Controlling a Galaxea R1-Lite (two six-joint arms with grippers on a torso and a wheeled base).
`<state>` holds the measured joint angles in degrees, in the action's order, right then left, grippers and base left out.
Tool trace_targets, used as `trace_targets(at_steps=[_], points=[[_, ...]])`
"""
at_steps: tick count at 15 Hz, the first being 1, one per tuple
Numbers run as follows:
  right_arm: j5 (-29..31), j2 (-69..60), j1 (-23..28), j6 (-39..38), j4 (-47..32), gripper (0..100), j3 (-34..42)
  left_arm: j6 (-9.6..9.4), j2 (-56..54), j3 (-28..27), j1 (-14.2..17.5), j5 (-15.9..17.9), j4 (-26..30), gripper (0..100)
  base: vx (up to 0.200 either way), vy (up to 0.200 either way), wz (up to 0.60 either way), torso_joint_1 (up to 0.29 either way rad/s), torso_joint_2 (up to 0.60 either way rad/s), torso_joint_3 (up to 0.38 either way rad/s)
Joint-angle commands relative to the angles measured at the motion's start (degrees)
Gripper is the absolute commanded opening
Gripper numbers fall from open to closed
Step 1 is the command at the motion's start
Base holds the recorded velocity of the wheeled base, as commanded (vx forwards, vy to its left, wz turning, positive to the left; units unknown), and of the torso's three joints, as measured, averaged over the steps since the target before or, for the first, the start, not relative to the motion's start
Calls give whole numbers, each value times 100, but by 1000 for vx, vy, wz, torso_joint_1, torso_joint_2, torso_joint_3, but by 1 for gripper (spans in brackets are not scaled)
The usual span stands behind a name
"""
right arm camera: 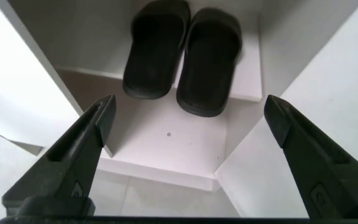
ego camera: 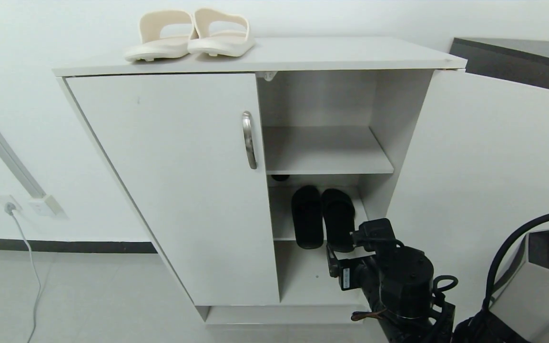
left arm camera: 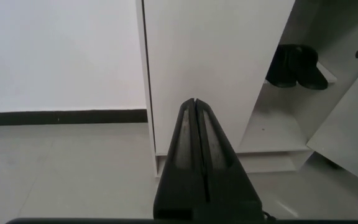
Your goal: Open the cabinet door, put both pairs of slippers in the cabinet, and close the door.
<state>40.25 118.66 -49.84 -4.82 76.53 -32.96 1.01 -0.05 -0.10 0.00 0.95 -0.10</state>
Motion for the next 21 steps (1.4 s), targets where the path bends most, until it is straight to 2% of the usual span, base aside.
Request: trace_targets(at_steps=[1, 8, 17, 21], points=[[0, -10, 9, -2, 2, 100, -8, 4, 14, 1, 0, 2, 1, 0, 0, 0, 0, 2, 2, 203], [0, 8, 18, -2, 2, 100, 0, -13, 5, 1, 0, -7, 1, 0, 0, 0, 0, 2, 1, 166], [9, 60, 53, -2, 2, 100, -17, -13, 5, 1, 0, -16, -8, 0, 0, 0, 0, 0, 0, 0], [9, 60, 53, -2, 11, 100, -17, -5, 5, 1, 0, -16, -8, 0, 0, 200, 0, 2, 0, 1]])
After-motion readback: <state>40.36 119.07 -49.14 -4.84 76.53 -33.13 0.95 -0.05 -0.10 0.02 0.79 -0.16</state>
